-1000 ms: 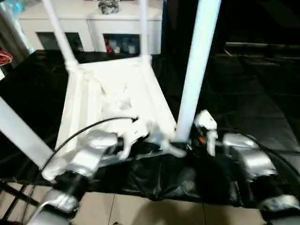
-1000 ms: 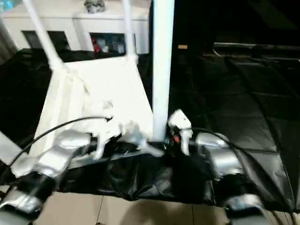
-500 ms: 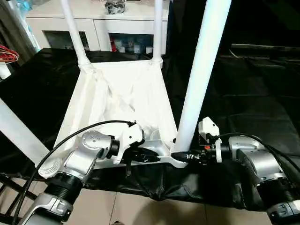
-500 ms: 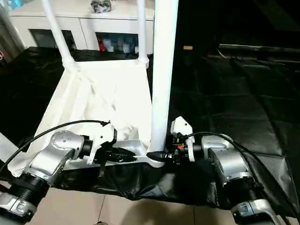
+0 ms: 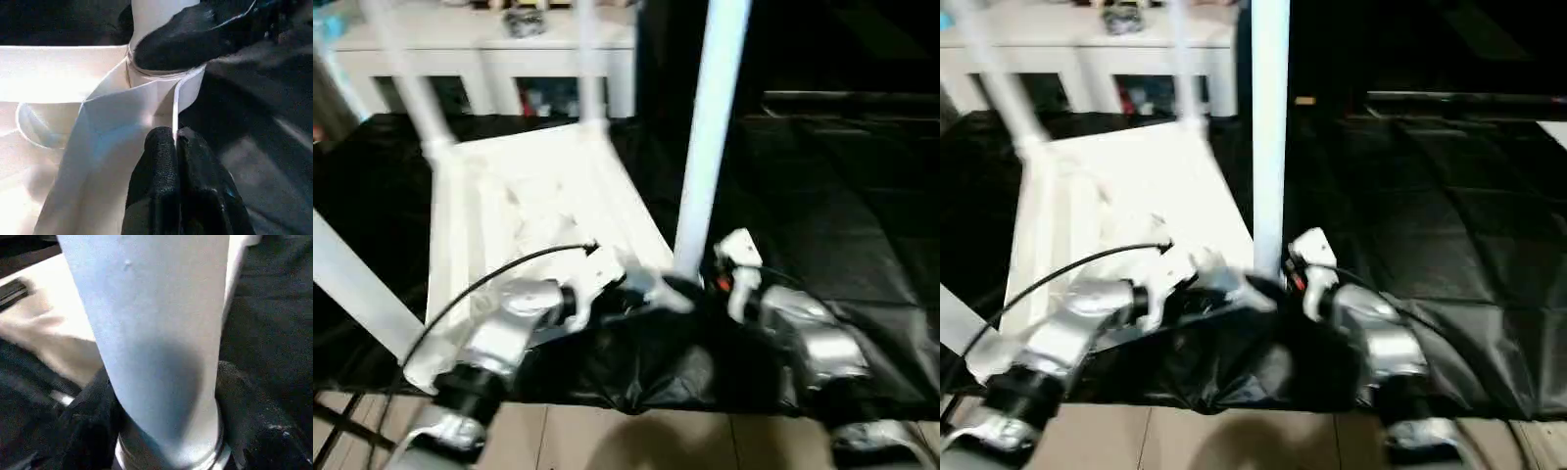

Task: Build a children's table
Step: Rotate leg to tighten

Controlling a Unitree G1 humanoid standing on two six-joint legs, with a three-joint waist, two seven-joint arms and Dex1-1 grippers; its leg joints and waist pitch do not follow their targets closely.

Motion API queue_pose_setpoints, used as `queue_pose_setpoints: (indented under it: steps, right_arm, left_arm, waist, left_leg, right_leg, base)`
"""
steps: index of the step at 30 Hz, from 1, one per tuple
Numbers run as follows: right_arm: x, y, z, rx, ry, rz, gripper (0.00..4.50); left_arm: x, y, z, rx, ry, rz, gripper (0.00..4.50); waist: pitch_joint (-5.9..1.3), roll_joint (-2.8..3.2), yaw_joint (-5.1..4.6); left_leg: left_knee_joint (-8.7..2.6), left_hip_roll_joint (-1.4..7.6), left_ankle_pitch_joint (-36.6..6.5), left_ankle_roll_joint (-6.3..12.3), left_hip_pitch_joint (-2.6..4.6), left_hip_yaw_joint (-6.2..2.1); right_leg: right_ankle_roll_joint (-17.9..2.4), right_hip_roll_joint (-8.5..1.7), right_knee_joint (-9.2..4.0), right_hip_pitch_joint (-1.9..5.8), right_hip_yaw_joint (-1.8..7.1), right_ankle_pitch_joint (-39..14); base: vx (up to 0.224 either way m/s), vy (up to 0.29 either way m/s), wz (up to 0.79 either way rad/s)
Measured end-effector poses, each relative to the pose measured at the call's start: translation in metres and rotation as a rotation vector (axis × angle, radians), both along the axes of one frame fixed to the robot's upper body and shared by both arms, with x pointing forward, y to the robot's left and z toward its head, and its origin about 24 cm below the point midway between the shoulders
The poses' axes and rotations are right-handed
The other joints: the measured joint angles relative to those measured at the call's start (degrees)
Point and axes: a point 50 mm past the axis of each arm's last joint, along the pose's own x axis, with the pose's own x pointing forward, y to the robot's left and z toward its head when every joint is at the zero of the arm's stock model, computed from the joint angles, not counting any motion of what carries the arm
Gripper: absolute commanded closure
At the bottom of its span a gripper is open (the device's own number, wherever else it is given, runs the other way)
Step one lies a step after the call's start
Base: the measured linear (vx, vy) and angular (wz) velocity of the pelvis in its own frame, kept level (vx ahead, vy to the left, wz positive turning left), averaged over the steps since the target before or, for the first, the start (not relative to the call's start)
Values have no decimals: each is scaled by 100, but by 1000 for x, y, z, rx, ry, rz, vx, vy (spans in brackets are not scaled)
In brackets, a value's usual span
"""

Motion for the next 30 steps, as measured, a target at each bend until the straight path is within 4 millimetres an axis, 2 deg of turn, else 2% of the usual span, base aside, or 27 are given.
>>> queue_pose_setpoints:
  steps: [6, 8, 12, 15, 17, 21, 24, 30]
  right_arm:
    - [5, 6, 0, -18, -24, -74, 201]
    - [5, 6, 0, -16, -27, -75, 145]
    - [4, 5, 0, -18, -29, -59, 122]
    - [-1, -10, 2, -70, -45, 20, 93]
    - [-2, -16, 4, -91, -49, 62, 93]
    - [-9, -43, 13, -133, -46, 197, 93]
    - [-14, -59, 20, -154, -48, 250, 93]
    - [-21, -79, 20, -180, -15, 277, 93]
  left_arm:
    - [3, -7, 0, 9, -27, 49, 450]
    - [3, -7, 0, 10, -28, 50, 450]
    - [3, -8, 0, 12, -32, 48, 450]
    - [2, -12, 1, 11, -38, 17, 450]
    - [2, -13, 2, 9, -39, 6, 450]
    - [-1, -18, 3, 7, -45, -43, 450]
    - [-1, -18, 3, 8, -43, -53, 450]
    - [-1, -14, 3, 13, -44, -55, 450]
  waist:
    - [-10, 16, -19]
    - [-12, 18, -14]
    - [-11, 17, -5]
    - [-12, 20, 58]
    - [-12, 21, 76]
    - [-11, 30, 184]
    - [-12, 32, 209]
    - [-8, 38, 194]
  left_leg:
    - [-8, -6, -1, 0, 1, -4]
    - [-11, -6, -1, 0, 0, -4]
    - [-10, -5, -1, -1, 0, -4]
    - [-10, -8, -2, 1, 3, -4]
    - [-11, -9, -3, 2, -1, -5]
    - [-13, -1, -3, 3, -10, 6]
    - [-14, 0, -3, 3, -11, 4]
    - [-6, 1, -2, 3, -13, 4]
  right_leg:
    - [0, 0, -8, 0, 2, 0]
    - [0, 0, -7, 0, 1, 0]
    - [0, 0, -8, 0, 0, 0]
    - [0, -1, -20, 0, 3, 0]
    - [-3, -1, -20, 0, 3, 2]
    - [-13, -2, -11, 4, 10, 8]
    - [-11, -2, -10, 3, 8, 6]
    - [-10, -2, -6, 2, 7, 6]
  base:
    - [0, 0, 0]
    - [0, 0, 0]
    - [0, 0, 0]
    - [0, 0, 0]
    - [0, 0, 0]
    - [0, 0, 0]
    - [0, 0, 0]
    - [0, 0, 0]
